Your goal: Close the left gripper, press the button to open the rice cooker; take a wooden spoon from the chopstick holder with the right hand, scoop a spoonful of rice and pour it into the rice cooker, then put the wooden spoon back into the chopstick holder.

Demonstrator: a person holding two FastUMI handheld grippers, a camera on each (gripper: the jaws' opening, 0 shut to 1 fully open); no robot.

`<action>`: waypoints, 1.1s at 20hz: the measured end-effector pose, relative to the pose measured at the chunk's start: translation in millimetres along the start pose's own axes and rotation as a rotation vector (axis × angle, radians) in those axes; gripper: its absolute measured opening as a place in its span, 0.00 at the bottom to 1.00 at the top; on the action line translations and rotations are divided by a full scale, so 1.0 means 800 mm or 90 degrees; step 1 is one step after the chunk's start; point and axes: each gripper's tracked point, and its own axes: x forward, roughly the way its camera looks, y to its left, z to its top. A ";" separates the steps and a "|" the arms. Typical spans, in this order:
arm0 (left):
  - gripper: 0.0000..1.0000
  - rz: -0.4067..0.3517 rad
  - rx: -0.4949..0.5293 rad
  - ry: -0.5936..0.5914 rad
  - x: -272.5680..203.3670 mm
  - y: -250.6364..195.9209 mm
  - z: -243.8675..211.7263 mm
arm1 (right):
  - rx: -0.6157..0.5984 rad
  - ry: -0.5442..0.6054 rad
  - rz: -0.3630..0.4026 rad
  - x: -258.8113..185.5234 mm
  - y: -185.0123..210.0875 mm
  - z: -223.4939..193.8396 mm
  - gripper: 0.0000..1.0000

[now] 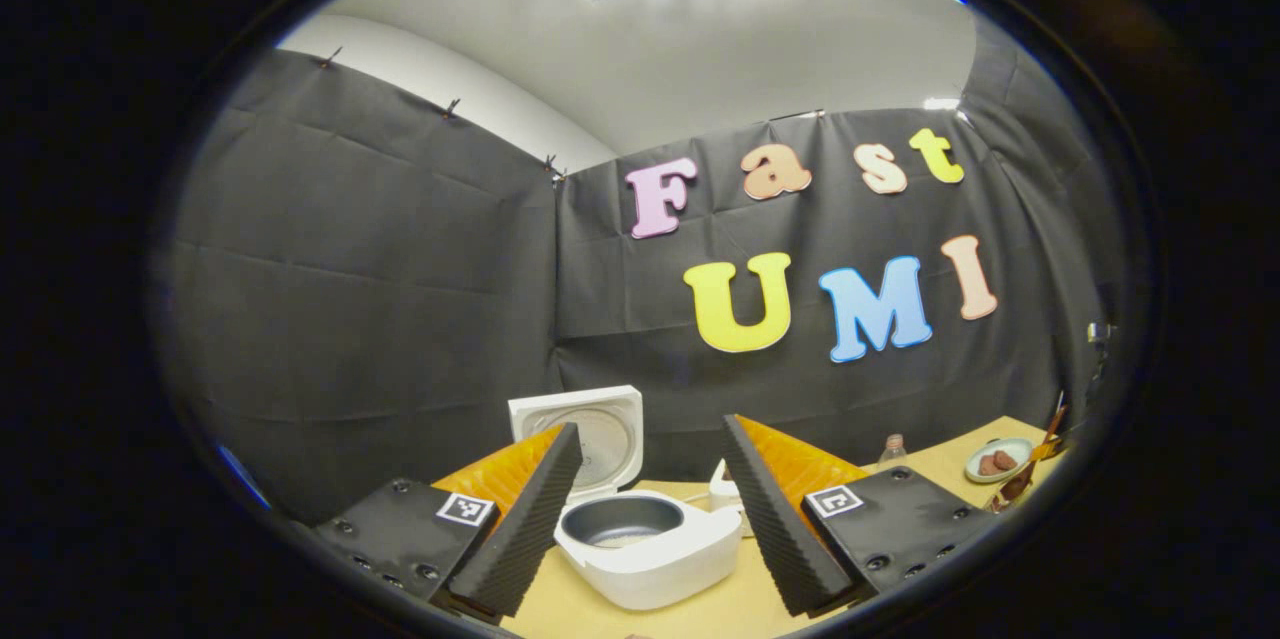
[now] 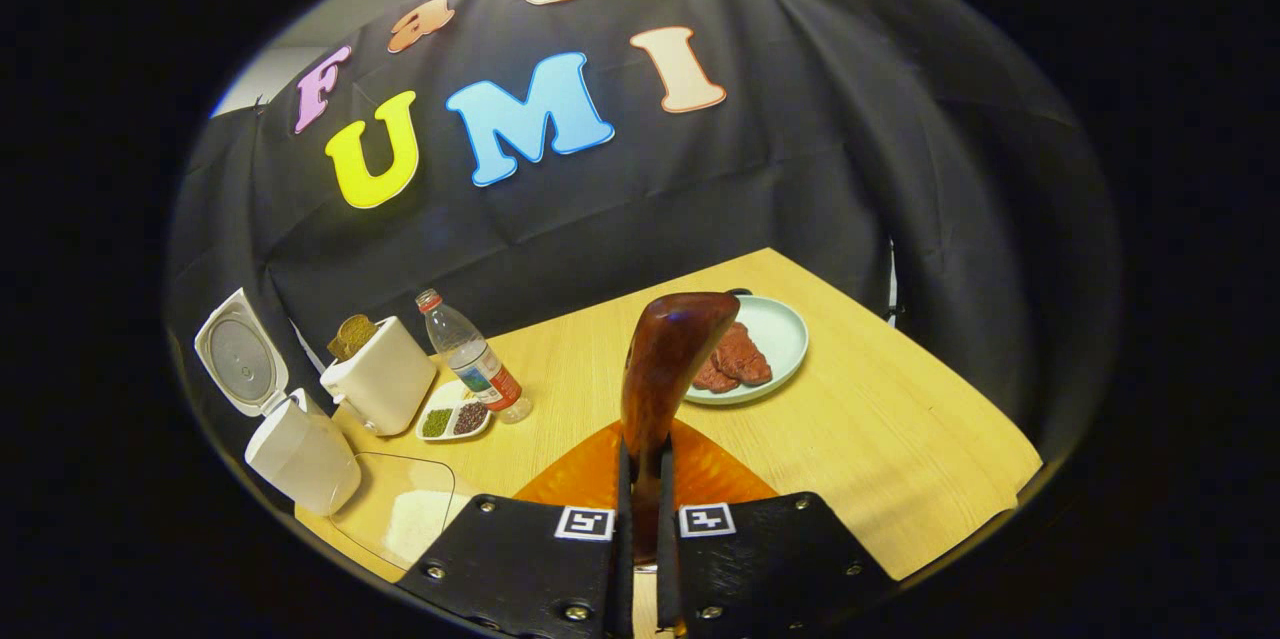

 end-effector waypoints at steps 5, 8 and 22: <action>0.97 -0.005 0.001 -0.002 0.003 -0.011 0.000 | -0.012 0.032 -0.004 0.005 -0.012 -0.024 0.12; 0.97 -0.015 -0.001 0.003 0.007 -0.022 -0.006 | -0.028 -0.001 -0.007 -0.006 -0.019 -0.004 0.19; 0.97 -0.004 -0.027 0.013 0.069 0.001 -0.026 | -0.147 -0.217 -0.046 -0.148 0.017 0.157 0.99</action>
